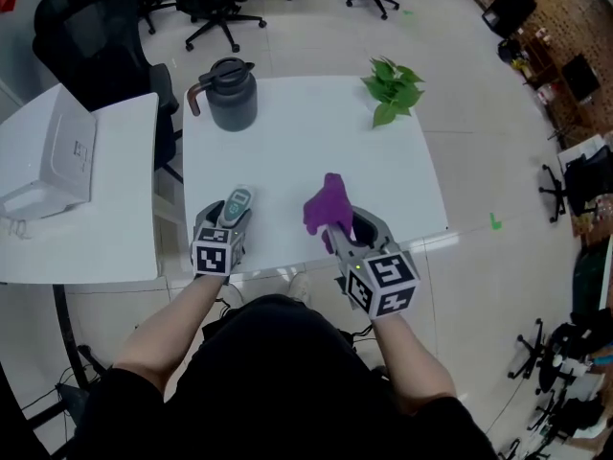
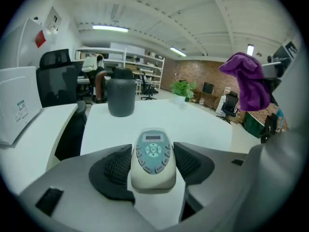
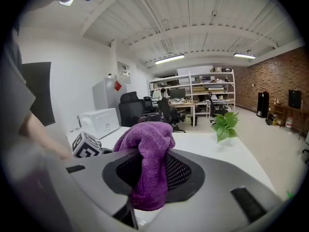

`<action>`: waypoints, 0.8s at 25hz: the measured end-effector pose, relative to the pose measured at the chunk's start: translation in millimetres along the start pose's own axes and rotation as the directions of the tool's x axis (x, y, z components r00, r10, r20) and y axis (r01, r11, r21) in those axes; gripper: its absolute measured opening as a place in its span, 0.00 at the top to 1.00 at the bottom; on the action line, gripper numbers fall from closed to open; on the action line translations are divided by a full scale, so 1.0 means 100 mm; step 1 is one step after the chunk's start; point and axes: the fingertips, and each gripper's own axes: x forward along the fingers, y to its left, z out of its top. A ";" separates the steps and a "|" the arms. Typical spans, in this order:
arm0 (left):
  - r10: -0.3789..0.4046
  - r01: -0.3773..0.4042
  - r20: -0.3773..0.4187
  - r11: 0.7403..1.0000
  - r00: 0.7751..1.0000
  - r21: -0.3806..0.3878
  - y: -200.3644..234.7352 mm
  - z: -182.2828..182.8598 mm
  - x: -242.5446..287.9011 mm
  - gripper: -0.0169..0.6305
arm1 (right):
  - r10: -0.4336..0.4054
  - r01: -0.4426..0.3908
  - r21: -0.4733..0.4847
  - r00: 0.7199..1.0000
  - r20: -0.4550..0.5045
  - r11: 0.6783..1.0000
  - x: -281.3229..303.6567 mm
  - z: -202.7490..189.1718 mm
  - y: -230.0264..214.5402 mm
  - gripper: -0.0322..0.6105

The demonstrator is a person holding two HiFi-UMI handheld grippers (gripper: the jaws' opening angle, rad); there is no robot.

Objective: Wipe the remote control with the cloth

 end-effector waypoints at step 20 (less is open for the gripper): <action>0.096 -0.091 -0.130 0.995 0.987 0.047 0.03 -0.48 0.84 0.55 | -0.008 0.007 -0.006 0.982 -0.186 1.000 0.25 -0.72 -0.57 0.76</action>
